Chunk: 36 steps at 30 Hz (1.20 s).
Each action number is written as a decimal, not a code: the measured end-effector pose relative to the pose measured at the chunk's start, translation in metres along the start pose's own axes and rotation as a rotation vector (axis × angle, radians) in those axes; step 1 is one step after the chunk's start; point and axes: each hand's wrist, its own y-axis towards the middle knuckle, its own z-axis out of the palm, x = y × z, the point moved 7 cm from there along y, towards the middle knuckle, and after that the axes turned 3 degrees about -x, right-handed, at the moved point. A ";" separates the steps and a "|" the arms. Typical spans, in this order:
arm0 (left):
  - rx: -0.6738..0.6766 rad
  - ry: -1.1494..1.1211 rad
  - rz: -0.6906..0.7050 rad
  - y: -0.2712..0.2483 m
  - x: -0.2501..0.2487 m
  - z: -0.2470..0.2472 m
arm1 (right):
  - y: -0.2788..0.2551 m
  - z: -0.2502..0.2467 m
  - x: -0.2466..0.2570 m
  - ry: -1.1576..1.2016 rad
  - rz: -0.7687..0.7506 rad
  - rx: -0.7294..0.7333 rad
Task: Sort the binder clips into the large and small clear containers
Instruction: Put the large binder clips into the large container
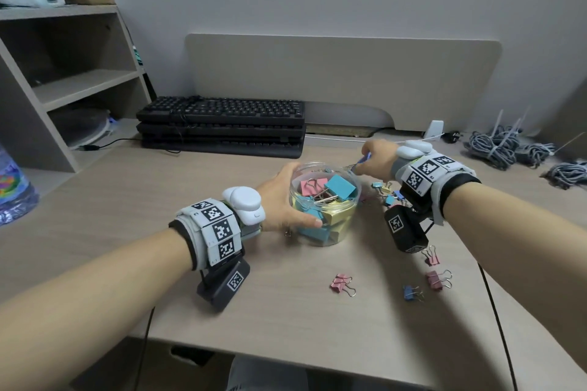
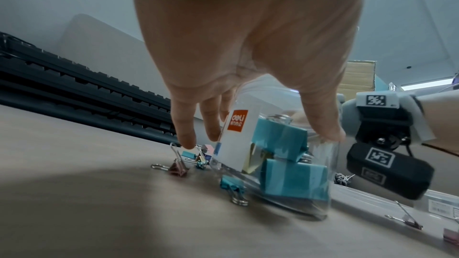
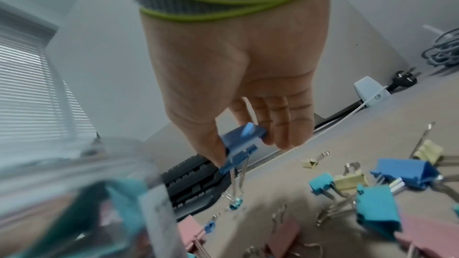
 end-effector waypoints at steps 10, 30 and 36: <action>-0.060 0.031 -0.041 -0.006 -0.010 0.004 | -0.079 -0.080 0.046 0.107 -0.124 -0.195; -0.038 -0.009 -0.038 -0.011 -0.015 0.009 | -0.099 -0.017 0.092 -0.105 -0.371 0.114; -0.037 0.036 -0.008 -0.012 -0.018 0.007 | -0.089 -0.024 0.088 -0.078 -0.323 -0.047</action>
